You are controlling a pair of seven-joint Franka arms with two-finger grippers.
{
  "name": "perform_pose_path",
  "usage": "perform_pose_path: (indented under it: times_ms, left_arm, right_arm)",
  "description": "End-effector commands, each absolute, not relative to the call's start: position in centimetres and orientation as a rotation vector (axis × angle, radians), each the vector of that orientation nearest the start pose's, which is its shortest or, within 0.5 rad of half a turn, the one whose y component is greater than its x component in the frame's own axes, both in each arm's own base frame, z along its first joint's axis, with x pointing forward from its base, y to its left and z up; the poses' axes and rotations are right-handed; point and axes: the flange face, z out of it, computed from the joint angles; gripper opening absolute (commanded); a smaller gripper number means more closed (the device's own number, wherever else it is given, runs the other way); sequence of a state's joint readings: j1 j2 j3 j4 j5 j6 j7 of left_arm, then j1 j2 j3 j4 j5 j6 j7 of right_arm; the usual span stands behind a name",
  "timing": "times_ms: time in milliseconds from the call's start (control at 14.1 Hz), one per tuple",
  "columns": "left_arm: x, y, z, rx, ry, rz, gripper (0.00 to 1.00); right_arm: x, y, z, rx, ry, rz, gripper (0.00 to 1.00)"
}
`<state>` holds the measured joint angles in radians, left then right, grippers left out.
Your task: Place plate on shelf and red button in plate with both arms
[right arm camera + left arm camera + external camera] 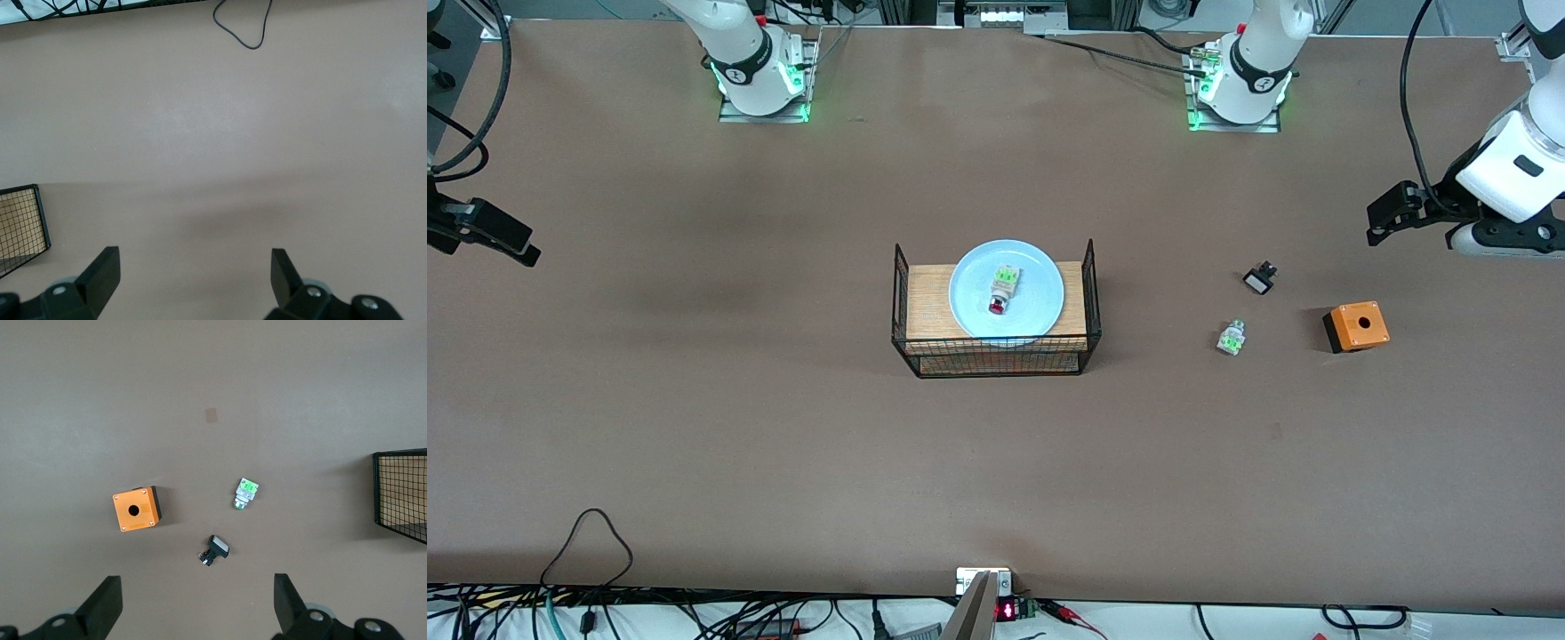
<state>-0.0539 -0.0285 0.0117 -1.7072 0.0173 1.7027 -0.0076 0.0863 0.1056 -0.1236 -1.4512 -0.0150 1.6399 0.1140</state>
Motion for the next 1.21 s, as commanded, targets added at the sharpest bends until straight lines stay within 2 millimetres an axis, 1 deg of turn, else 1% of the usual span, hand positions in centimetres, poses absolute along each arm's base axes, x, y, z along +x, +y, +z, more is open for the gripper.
perform_pose_path:
  times_ms: [0, 355, 567, 780, 1134]
  left_arm:
    - [55.6, -2.2, 59.4, -3.106, 0.090, -0.058, 1.00]
    - [55.6, -2.3, 59.4, -3.107, 0.092, -0.058, 1.00]
    - [55.6, -2.3, 59.4, -3.107, 0.092, -0.058, 1.00]
    - [55.6, -2.3, 59.4, -3.107, 0.092, -0.058, 1.00]
    - [55.6, -2.4, 59.4, -3.107, 0.092, -0.058, 1.00]
  right_arm:
    - [59.3, -1.8, 63.0, -3.139, 0.247, -0.149, 1.00]
    - [59.3, -2.2, 63.1, -3.140, 0.244, -0.152, 1.00]
    - [59.5, -2.1, 62.8, -3.140, 0.244, -0.145, 1.00]
    - [59.5, -2.8, 62.8, -3.137, 0.261, -0.144, 1.00]
    - [59.5, -2.6, 62.8, -3.119, 0.260, -0.143, 1.00]
